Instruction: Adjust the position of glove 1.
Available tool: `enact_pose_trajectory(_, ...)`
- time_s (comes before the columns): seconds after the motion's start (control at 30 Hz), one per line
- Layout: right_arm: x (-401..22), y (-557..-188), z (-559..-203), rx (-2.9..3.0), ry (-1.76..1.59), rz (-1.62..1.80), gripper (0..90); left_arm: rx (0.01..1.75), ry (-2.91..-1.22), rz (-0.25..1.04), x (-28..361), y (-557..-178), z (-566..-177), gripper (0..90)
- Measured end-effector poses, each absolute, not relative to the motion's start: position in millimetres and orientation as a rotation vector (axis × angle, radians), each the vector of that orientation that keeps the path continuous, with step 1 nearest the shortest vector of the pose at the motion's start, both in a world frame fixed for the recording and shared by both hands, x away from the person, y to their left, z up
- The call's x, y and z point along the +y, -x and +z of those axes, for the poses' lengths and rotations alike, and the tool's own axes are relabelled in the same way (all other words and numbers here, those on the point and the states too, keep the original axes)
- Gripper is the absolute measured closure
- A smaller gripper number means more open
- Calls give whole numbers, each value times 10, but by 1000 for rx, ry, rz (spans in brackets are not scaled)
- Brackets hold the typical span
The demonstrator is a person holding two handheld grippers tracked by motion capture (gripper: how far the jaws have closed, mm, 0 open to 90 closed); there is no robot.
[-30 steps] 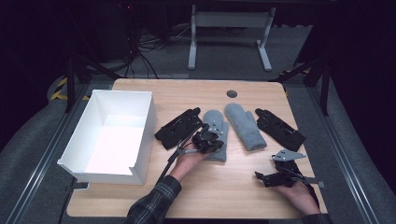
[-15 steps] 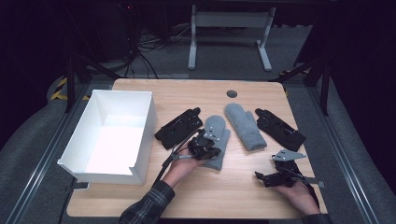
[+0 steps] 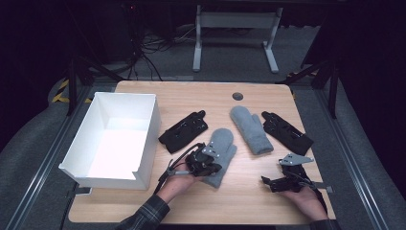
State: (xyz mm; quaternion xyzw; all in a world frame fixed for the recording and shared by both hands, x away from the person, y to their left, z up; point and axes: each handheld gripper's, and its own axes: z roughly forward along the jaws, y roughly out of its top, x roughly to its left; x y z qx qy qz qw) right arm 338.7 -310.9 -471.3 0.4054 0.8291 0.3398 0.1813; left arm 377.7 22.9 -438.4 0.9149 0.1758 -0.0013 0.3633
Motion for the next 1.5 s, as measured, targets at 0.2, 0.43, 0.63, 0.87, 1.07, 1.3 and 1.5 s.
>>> enact_pose_trajectory(0.2, -3108, -3386, -4713, 2340, -1146, 959, 3, 449, -2356, -26, 332, -3617, -4393, 899)
enact_pose_trajectory(0.43, -3109, -3386, -4713, 2341, -1145, 959, 3, 449, -2342, -17, 378, -3559, -4336, 898)
enact_pose_trajectory(0.63, -3108, -3386, -4713, 2340, -1146, 959, 3, 485, -2294, 32, 414, -3712, -4224, 898)
enact_pose_trajectory(0.87, -3108, -3386, -4713, 2340, -1146, 959, 3, 562, -2278, 85, 480, -3930, -4210, 898)
enact_pose_trajectory(1.07, -3108, -3385, -4713, 2341, -1145, 959, 3, 677, -2310, 141, 640, -3993, -4292, 898)
enact_pose_trajectory(1.3, -3109, -3385, -4712, 2341, -1144, 958, 3, 727, -2320, 147, 726, -4057, -4392, 898)
enact_pose_trajectory(1.5, -3108, -3385, -4713, 2341, -1145, 958, 3, 733, -2321, 171, 576, -4258, -4453, 898)
